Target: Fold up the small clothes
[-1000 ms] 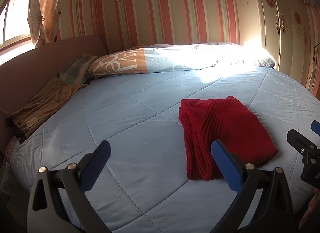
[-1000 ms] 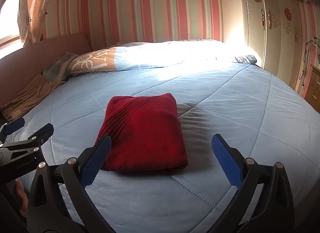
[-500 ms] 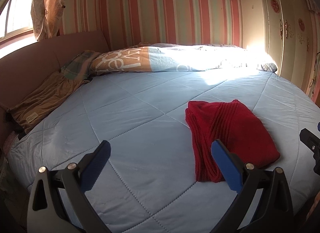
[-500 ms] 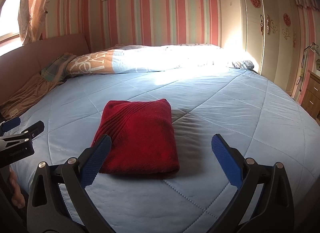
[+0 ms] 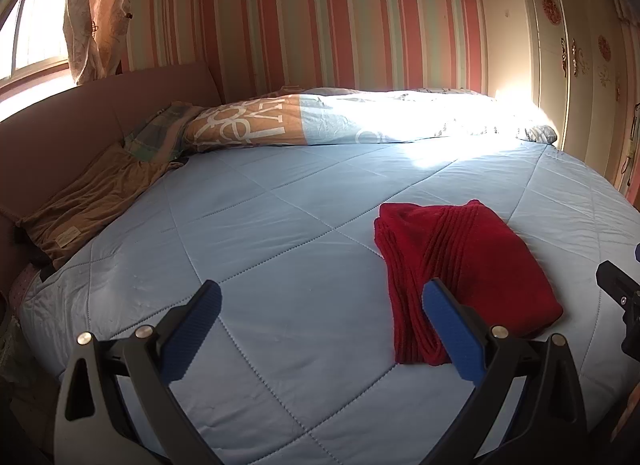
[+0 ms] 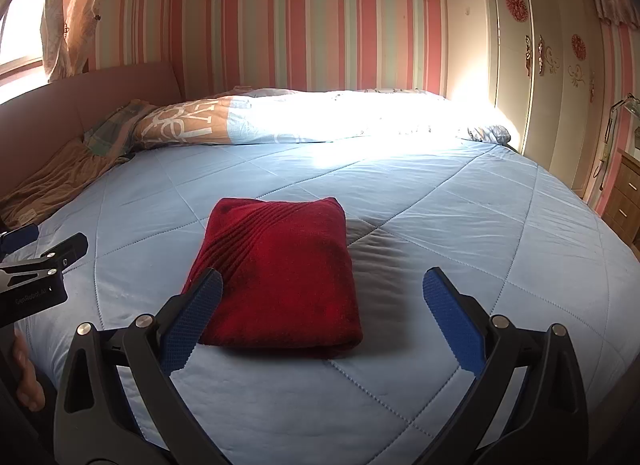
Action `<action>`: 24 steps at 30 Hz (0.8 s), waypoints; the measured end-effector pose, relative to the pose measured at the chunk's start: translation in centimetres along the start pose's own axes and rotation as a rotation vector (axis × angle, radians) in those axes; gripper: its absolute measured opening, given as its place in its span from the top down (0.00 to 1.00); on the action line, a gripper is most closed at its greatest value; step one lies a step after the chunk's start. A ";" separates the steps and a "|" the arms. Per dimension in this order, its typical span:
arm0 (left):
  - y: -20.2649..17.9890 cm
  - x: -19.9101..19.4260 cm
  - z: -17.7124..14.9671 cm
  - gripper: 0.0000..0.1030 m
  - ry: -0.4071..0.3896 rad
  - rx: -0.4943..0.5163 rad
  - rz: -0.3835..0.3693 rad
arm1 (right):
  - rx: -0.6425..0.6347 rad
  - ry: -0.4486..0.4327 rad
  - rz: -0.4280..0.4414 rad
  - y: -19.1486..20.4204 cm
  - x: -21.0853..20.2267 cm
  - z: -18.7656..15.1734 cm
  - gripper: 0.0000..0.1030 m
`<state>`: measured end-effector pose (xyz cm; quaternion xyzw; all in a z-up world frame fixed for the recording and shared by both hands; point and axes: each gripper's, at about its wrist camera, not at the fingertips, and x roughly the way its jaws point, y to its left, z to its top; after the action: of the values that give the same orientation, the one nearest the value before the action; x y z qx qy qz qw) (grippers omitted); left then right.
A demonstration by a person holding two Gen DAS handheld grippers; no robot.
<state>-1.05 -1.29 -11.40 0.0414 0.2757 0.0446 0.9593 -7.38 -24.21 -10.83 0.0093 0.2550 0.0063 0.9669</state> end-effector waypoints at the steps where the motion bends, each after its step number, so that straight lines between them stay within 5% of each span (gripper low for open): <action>1: 0.0 0.0 0.0 0.02 0.000 0.003 -0.001 | 0.001 0.000 0.000 0.0 0.0 0.0 0.03; 24: 0.3 -0.2 0.4 0.02 -0.017 -0.012 0.000 | -0.010 -0.002 -0.011 -0.3 -0.1 -0.1 0.03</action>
<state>-1.04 -1.04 -10.97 0.0359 0.2672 0.0457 0.9619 -7.54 -24.47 -10.89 0.0028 0.2542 0.0024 0.9672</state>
